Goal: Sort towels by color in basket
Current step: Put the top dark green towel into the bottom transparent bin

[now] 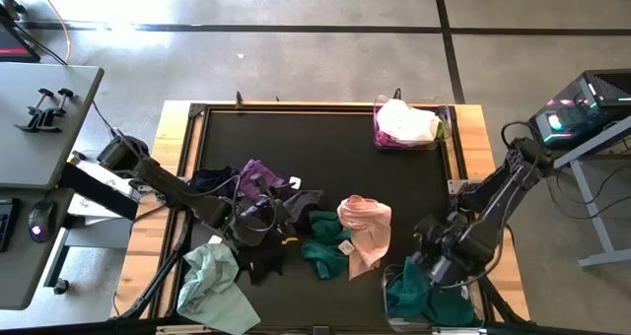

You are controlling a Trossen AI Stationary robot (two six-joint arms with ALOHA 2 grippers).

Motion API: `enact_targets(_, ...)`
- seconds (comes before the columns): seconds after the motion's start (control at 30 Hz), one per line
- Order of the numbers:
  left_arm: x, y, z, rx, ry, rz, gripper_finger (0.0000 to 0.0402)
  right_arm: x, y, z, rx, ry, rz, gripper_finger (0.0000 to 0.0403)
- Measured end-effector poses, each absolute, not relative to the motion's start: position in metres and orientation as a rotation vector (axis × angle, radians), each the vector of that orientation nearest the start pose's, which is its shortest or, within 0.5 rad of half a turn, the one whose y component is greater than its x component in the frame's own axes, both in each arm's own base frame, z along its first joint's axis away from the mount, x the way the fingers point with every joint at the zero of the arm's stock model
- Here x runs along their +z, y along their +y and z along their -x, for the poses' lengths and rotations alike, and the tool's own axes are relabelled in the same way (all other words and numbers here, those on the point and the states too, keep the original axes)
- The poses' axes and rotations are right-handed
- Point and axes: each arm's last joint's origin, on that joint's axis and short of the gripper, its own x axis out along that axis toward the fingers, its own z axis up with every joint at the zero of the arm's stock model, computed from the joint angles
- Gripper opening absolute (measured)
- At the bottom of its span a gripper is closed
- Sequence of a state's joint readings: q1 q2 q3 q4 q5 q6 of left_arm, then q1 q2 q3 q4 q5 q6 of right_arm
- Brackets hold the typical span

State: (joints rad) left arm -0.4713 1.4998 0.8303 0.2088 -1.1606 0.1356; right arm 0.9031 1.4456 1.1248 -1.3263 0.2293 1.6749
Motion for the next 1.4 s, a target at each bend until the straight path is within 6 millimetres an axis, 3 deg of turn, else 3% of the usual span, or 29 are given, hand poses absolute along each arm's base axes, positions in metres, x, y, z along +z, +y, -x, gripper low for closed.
enact_targets(0.27,0.227,-0.113,-0.281,0.654,0.369,-0.471,0.0133,0.251,0.213,-0.165,-0.215,1.343,-0.605,0.0029)
enact_targets(0.43,0.226,-0.113,-0.281,0.653,0.37,-0.472,0.0133,0.234,0.227,-0.161,-0.181,1.461,-0.539,0.0009)
enact_targets(0.57,0.226,-0.113,-0.281,0.652,0.375,-0.476,0.0133,0.219,0.244,-0.161,-0.158,1.594,-0.597,0.0002)
enact_targets(0.7,0.226,-0.113,-0.281,0.652,0.375,-0.477,0.0133,0.213,0.26,-0.157,-0.196,1.71,-0.777,0.0001)
enact_targets(0.8,0.226,-0.113,-0.281,0.653,0.375,-0.477,0.0133,0.218,0.264,-0.148,-0.253,1.729,-0.813,0.0001)
enact_targets(0.93,0.226,-0.113,-0.281,0.653,0.375,-0.477,0.0133,0.232,0.26,-0.139,-0.329,1.602,-0.731,0.0001)
enact_targets(1.17,0.226,-0.113,-0.281,0.653,0.375,-0.476,0.0133,0.238,0.23,-0.123,-0.75,1.525,-0.55,0.0)
enact_targets(1.4,0.226,-0.113,-0.281,0.648,0.375,-0.472,0.0133,0.24,0.216,-0.128,-0.794,1.275,-0.401,0.0)
